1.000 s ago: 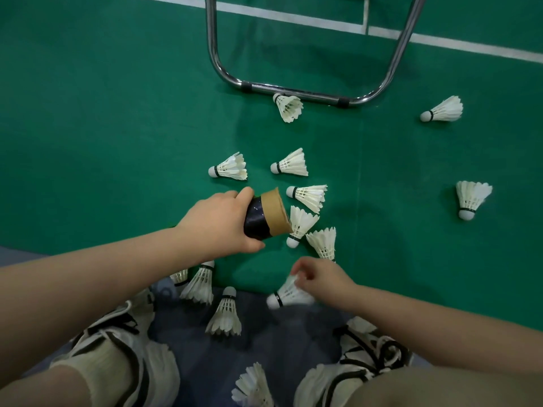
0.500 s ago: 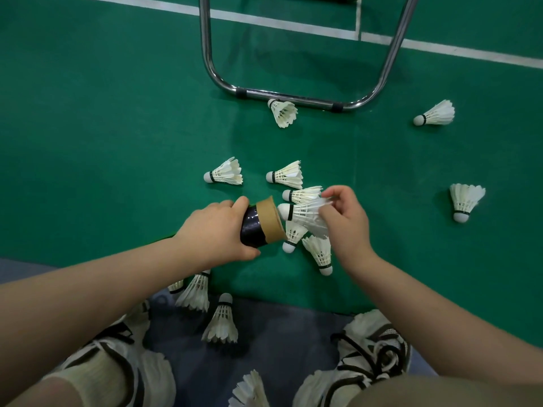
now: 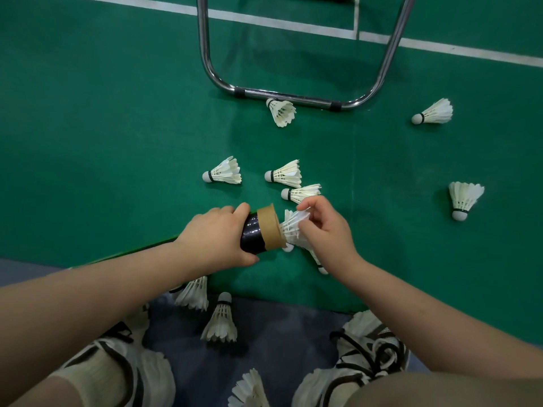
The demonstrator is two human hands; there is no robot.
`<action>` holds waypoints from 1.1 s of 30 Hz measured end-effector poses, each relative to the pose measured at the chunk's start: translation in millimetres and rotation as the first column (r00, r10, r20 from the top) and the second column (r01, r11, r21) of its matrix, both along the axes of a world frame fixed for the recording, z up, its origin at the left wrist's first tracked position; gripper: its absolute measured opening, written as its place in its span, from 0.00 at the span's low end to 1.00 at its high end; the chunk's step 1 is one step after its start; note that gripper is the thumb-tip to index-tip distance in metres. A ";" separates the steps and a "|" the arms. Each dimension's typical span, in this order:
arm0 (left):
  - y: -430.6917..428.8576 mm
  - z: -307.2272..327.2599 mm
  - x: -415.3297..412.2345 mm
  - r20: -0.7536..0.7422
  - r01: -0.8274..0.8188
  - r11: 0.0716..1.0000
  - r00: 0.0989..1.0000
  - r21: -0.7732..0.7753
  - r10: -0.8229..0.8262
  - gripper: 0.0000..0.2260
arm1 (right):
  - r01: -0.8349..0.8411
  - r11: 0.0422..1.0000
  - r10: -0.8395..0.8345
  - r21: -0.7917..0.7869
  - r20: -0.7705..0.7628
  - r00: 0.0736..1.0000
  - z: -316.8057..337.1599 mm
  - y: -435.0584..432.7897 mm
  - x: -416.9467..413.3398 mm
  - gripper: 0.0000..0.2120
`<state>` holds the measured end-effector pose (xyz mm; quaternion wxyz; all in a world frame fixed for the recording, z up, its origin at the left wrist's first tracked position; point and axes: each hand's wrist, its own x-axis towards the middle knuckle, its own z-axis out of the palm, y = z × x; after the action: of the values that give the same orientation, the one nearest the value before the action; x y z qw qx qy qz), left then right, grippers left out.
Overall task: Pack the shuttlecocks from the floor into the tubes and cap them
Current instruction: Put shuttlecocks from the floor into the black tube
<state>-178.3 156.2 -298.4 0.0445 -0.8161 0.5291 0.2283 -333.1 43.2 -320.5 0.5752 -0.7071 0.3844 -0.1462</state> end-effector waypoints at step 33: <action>2.3 -2.7 12.2 0.068 0.051 0.998 0.996 0.026 -0.053 0.24 | -0.985 0.087 0.763 0.147 -0.646 -0.029 -56.6 44.7 -55.0 0.22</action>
<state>-166.1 158.5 -301.1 0.0785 -0.8088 0.5455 0.2054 -388.1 87.9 -377.0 0.2354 -0.8751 -0.0539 0.4194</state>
